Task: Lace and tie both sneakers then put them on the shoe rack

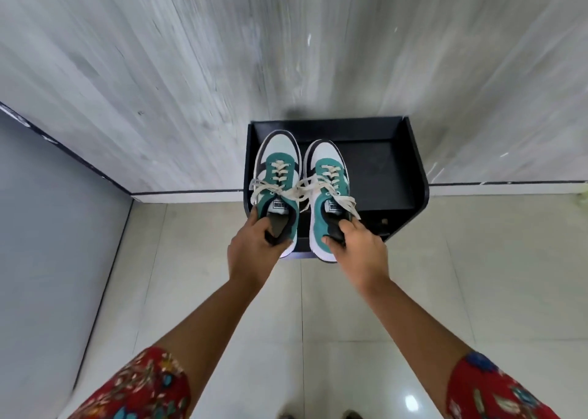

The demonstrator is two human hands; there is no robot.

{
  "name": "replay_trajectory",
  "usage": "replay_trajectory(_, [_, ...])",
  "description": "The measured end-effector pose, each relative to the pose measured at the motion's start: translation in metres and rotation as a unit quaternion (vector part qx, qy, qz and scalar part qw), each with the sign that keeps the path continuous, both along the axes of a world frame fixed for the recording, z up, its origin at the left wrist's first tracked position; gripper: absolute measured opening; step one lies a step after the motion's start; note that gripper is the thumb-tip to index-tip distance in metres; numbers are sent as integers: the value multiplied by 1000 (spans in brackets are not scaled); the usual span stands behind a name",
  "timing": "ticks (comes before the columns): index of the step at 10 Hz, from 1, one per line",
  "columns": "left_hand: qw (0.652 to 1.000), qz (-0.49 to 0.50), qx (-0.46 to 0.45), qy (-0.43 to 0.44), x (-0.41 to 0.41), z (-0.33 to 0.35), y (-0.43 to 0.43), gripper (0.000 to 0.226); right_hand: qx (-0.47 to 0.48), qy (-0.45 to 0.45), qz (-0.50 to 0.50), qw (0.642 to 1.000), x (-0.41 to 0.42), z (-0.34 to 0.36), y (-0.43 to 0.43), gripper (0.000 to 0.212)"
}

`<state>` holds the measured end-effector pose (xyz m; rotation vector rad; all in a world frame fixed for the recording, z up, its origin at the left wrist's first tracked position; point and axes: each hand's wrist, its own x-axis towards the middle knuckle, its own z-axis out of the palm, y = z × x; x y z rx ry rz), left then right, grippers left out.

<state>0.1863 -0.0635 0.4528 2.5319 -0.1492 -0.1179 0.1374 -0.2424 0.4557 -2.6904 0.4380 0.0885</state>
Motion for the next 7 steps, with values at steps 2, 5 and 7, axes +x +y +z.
replay_trajectory(2, [999,9,29,36,27,-20,-8,29,-10,-2,5,1000,38,-9,5,33])
replay_trajectory(5, [998,26,7,59,49,-25,-10,32,-45,18,27,998,57,-17,10,31])
replay_trajectory(7, [996,26,-25,76,47,-23,-9,36,-48,41,31,997,55,-17,13,38])
